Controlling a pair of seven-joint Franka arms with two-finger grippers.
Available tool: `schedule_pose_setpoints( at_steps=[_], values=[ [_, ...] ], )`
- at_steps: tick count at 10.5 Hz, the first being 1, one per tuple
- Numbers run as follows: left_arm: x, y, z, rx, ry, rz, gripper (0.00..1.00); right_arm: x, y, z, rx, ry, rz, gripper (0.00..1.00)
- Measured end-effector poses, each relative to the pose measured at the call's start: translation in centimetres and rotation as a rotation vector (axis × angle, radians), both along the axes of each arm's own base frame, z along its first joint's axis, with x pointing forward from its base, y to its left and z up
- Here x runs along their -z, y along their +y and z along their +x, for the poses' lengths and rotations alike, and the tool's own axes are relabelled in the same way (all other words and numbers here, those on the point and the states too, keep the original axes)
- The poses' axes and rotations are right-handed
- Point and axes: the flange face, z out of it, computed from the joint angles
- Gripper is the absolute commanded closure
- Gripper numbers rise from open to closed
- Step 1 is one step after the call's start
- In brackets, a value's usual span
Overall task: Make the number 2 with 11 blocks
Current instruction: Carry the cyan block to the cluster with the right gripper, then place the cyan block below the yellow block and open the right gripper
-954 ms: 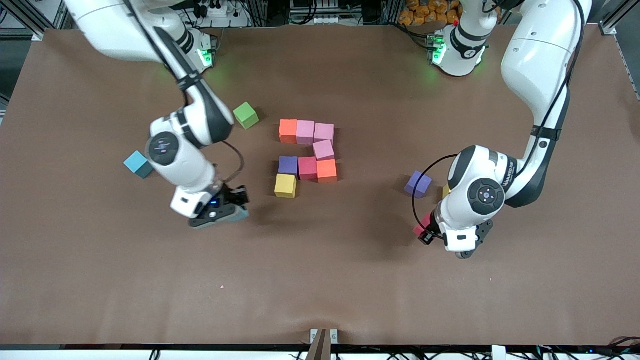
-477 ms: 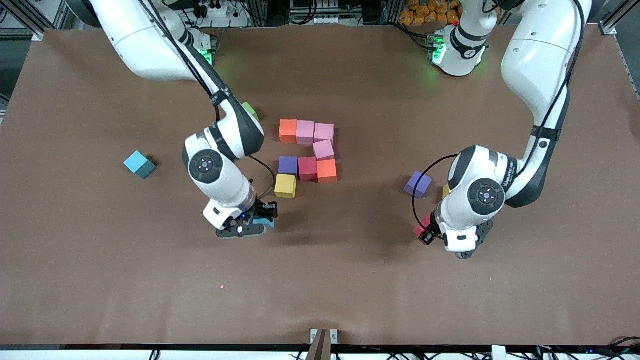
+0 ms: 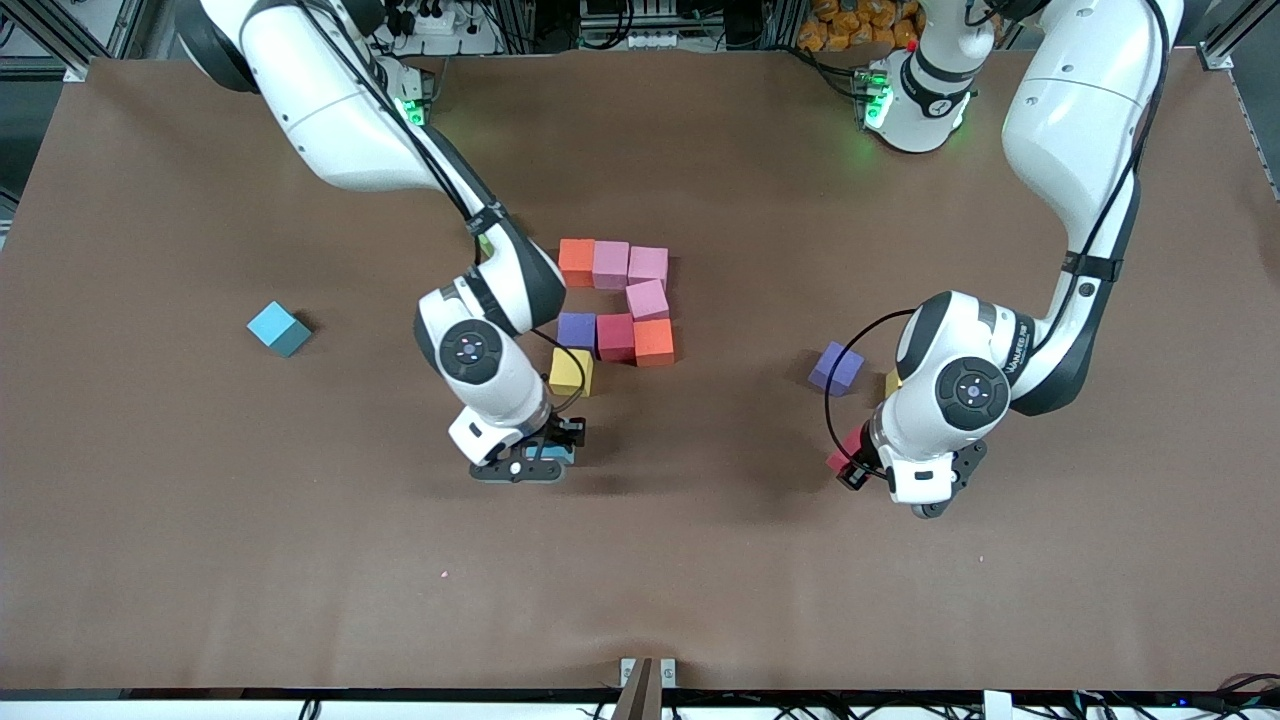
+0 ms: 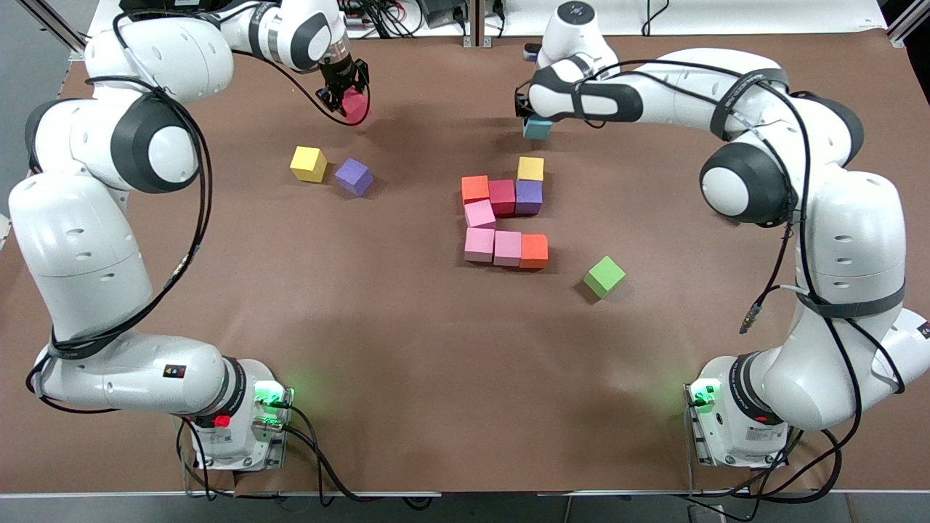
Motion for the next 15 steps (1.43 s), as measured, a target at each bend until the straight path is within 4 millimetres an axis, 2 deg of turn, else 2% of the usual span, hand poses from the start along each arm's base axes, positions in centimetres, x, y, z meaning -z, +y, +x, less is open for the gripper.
schedule_pose_setpoints(
  at_steps=[2,3,8,15],
  values=[
    [0.1,0.0,0.0,0.0,0.001,0.0,1.0,0.6,1.5,-1.0,0.022,-0.007,-0.026,0.76],
    [0.1,0.0,0.0,0.0,0.002,0.0,1.0,1.1,1.6,-1.3,0.024,-0.002,-0.034,0.76],
    [0.3,0.0,0.0,0.001,0.005,0.0,1.0,3.4,0.6,-2.2,0.023,0.028,-0.064,0.76],
    [0.4,-0.1,-0.1,0.001,0.005,0.001,1.0,3.8,1.7,-3.3,0.004,0.036,-0.069,0.74]
  ],
)
